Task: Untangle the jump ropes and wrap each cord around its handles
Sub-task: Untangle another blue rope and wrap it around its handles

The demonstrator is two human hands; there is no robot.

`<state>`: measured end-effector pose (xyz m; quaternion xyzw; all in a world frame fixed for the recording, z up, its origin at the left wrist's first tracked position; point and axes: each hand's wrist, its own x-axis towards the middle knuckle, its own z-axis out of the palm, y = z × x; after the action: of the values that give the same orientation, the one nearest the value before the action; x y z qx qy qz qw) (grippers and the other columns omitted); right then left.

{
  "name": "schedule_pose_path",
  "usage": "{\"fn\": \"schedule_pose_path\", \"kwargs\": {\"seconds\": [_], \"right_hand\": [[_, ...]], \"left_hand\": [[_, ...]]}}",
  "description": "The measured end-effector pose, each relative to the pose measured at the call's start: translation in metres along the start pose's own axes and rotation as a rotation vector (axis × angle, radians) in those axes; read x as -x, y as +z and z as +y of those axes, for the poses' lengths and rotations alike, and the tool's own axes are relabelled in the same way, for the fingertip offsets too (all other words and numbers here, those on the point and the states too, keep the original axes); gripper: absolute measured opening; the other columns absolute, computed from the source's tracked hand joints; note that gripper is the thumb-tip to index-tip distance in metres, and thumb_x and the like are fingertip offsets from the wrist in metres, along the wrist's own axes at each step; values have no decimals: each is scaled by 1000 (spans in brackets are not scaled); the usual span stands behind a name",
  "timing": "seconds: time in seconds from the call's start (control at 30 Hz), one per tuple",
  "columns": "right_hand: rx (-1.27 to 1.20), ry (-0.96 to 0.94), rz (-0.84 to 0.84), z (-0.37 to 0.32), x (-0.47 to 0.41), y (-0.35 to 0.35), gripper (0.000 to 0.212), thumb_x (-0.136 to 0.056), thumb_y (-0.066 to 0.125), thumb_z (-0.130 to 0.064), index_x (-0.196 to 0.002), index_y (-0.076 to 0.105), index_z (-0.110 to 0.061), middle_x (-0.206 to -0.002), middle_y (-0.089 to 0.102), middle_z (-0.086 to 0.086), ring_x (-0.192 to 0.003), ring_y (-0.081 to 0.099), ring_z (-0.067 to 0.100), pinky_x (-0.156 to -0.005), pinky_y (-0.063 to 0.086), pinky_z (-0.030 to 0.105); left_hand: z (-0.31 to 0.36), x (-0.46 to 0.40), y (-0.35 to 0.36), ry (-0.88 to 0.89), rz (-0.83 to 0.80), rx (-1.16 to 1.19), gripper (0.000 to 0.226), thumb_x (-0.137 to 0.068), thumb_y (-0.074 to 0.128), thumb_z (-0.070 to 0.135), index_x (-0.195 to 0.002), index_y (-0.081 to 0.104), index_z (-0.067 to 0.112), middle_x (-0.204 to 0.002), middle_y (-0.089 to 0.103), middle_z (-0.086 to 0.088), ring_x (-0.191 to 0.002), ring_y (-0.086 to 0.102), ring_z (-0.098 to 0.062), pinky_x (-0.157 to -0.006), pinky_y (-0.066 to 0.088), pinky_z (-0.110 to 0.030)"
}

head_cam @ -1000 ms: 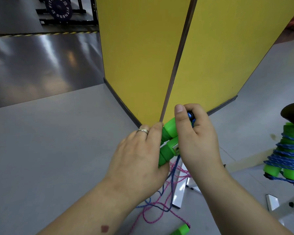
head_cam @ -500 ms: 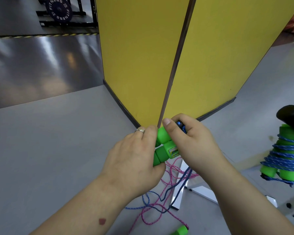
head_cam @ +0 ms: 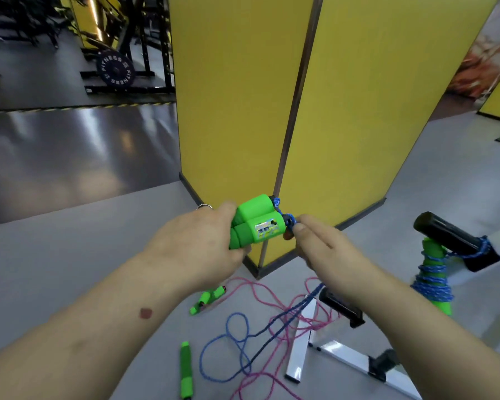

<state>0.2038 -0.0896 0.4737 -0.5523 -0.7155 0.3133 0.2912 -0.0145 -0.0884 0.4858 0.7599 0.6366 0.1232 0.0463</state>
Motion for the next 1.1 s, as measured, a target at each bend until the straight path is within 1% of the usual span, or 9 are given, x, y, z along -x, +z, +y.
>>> {"fn": "schedule_pose_path", "kwargs": {"seconds": [0.13,0.27,0.4,0.53,0.67,0.77,0.9,1.0,1.1], "right_hand": [[718,-76,-126,-43,22,-22,28,-106,32,-43,-85,37,-24,-72,47,-3,-68,47,23,-58,37,38],[914,-132,-276,-101,39,-51,31,-104,40,-45,-83,47,-23,-72,50,-3,-62,45,13,-55,34,35],[624,-162,-318,-122,31,-84,25,-97,58,-47,-88,67,-26,-63,52,-6,-57,46,12,-55,39,30],[-268,3,-277,-104,14,-89,24,-95,65,-37,-80,66,-18,-56,29,0,-46,25,13,-44,24,22],[-155,86,-262,-96,26,-57,35,-104,47,-41,-86,65,-18,-62,31,0,-51,27,14,-45,25,25],[456,-81,-232,-121,45,-54,36,-105,41,-43,-93,61,-15,-68,44,-2,-59,40,12,-53,33,22],[764,-167,-216,-168,60,-83,28,-100,52,-46,-87,62,-23,-69,53,-4,-60,46,11,-54,35,28],[627,-181,-191,-178,58,-116,17,-88,72,-46,-82,71,-30,-67,59,-9,-58,49,6,-53,40,21],[-14,-97,-192,-161,50,-125,15,-84,80,-25,-79,69,-16,-55,43,0,-47,33,15,-44,30,23]], "left_hand": [[2,8,-26,14,-21,-174,40,-89,56,61,-112,43,31,-82,42,4,-82,55,-28,-71,49,-38],[5,20,-54,66,-112,-308,26,-91,53,53,-105,49,31,-84,49,6,-85,58,-26,-72,50,-36],[8,36,-91,217,-365,-230,8,-93,57,41,-89,52,35,-86,62,9,-79,62,-14,-62,43,-28],[2,45,-124,282,-501,448,18,-88,74,37,-93,61,25,-68,63,9,-60,58,-9,-60,47,-26],[-4,34,-132,111,-342,926,36,-79,71,34,-104,62,9,-75,63,-6,-64,56,-22,-56,44,-31],[0,25,-125,-5,-247,588,16,-86,66,31,-97,59,22,-74,65,-3,-57,58,-20,-51,45,-27],[25,37,-127,94,-269,38,6,-87,56,26,-91,55,30,-81,65,3,-66,63,-19,-56,47,-27],[39,55,-141,263,-341,-141,8,-90,58,30,-92,55,36,-77,61,10,-60,57,-7,-51,39,-23],[41,64,-161,369,-454,25,18,-87,72,40,-83,56,43,-66,62,16,-56,57,1,-54,42,-21]]}}
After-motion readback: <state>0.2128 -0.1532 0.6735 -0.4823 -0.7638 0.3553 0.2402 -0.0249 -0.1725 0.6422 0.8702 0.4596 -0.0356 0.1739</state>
